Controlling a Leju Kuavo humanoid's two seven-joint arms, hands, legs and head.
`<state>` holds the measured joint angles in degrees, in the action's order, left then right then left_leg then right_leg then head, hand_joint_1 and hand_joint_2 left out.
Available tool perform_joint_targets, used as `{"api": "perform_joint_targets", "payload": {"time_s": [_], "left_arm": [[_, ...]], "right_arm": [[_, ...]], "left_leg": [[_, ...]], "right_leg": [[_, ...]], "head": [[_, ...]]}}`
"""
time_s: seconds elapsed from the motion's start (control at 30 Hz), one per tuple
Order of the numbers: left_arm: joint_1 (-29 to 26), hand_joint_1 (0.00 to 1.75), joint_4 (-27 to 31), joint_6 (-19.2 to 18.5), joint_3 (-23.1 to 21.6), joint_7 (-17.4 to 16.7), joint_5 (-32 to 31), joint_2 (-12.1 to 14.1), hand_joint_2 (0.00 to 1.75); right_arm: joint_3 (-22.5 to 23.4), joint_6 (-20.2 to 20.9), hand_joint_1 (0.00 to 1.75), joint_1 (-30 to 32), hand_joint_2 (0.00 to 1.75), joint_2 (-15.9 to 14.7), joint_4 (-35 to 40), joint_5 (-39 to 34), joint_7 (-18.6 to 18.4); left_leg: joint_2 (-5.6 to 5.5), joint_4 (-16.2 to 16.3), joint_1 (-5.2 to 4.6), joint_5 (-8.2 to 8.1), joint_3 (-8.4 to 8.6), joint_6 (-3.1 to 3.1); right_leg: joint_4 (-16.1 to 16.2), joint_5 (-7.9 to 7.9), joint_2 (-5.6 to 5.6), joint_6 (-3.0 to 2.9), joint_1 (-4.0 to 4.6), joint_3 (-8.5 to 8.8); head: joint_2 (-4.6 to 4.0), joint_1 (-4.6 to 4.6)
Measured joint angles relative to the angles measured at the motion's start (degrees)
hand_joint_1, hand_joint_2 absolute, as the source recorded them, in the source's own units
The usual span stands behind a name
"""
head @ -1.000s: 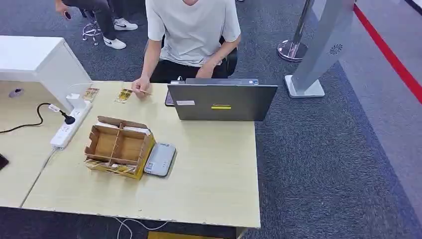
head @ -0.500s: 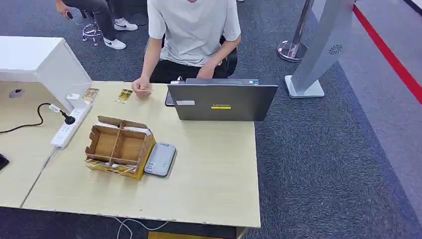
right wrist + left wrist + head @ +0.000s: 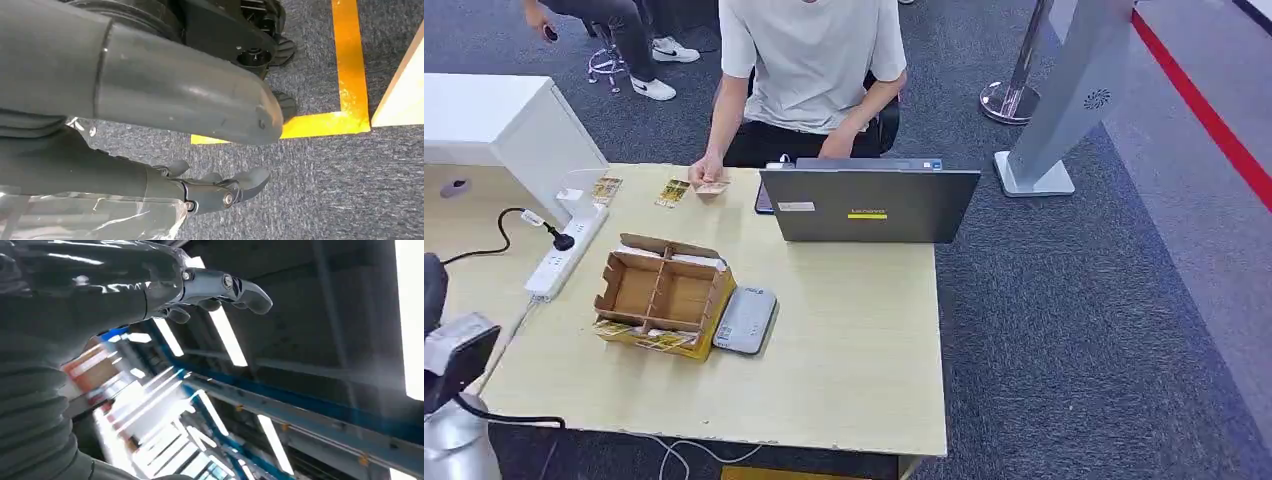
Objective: Pass the card to the sensor for recognition and then transmit it.
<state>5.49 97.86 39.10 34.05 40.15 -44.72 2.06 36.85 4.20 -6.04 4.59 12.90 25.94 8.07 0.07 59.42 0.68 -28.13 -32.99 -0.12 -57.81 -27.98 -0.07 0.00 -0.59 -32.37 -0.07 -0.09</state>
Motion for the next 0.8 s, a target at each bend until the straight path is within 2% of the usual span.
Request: {"api": "perform_joint_targets", "payload": {"time_s": [0.1,0.2,0.23,0.27,0.33,0.43,0.5,0.67,0.8], "left_arm": [[1.5,0.00,-1.2,0.0,-2.3,-0.5,-6.4,0.2,1.75],[3.9,0.00,-4.8,0.0,-5.0,-5.2,-14.3,1.7,1.75],[4.3,0.00,-5.6,0.0,-5.7,-6.4,-15.2,2.1,1.75],[4.9,0.00,-6.7,-0.1,-6.6,-8.6,-16.5,2.7,1.75],[6.6,0.00,-10.3,-2.2,-9.8,-16.7,-19.8,4.9,1.75],[10.4,0.00,-16.9,-10.8,-17.0,-28.9,-22.3,8.8,1.75],[12.6,0.00,-20.8,-13.9,-20.7,-32.7,-22.5,10.6,1.75],[17.4,0.00,-28.1,-16.3,-27.7,-35.6,-22.3,13.0,1.75],[20.1,0.00,-31.6,-18.2,-31.4,-36.6,-22.5,13.5,1.75]], "right_arm": [[0.0,0.0,0.00,-0.1,0.00,0.0,-0.1,0.0,-0.4],[0.0,-0.3,0.00,-0.2,0.00,0.0,-0.2,0.0,-0.7],[0.0,-0.4,0.00,-0.3,0.00,0.0,-0.2,0.0,-0.7],[0.0,-0.4,0.00,-0.2,0.00,0.0,-0.2,0.0,-0.7],[0.0,-0.4,0.00,-0.2,0.00,0.0,-0.3,-0.2,-0.9],[0.0,-0.2,0.00,-0.2,0.00,-0.2,-0.4,-0.7,-1.2],[0.1,0.1,0.00,-0.1,0.00,-0.4,-0.4,-0.7,-1.4],[0.2,0.2,0.00,0.2,0.00,-0.7,-0.5,-0.7,-1.6],[0.5,0.2,0.00,0.3,0.00,-1.0,-0.5,-0.8,-1.7]], "left_leg": [[0.03,0.0,-0.03,0.00,0.00,0.00],[-0.01,0.0,-0.02,0.00,-0.01,0.00],[0.02,0.0,-0.01,0.00,0.00,0.00],[0.06,0.0,0.00,0.00,0.01,0.00],[0.05,0.0,0.00,0.01,0.01,-0.01],[-0.01,0.0,0.02,0.07,-0.02,-0.03],[0.07,0.0,0.02,0.09,-0.03,-0.03],[0.16,0.0,-0.03,0.09,-0.07,-0.01],[0.16,0.0,-0.03,0.08,-0.11,-0.01]], "right_leg": [[0.0,0.00,0.04,0.01,-0.02,-0.05],[0.0,0.00,0.01,0.01,-0.03,-0.04],[0.0,0.01,0.03,0.01,-0.03,-0.04],[0.0,0.01,0.07,0.00,-0.03,-0.08],[0.0,0.02,0.06,-0.01,-0.03,-0.10],[0.0,0.03,0.02,-0.04,-0.02,-0.09],[0.0,0.10,0.06,-0.12,-0.02,-0.10],[0.0,0.14,0.18,-0.06,-0.02,-0.17],[0.0,0.15,0.18,-0.04,-0.03,-0.19]], "head": [[0.00,0.00],[0.00,0.02],[0.00,0.02],[0.00,0.00],[0.00,0.00],[0.00,0.00],[0.00,0.02],[0.00,0.02],[0.00,0.02]]}}
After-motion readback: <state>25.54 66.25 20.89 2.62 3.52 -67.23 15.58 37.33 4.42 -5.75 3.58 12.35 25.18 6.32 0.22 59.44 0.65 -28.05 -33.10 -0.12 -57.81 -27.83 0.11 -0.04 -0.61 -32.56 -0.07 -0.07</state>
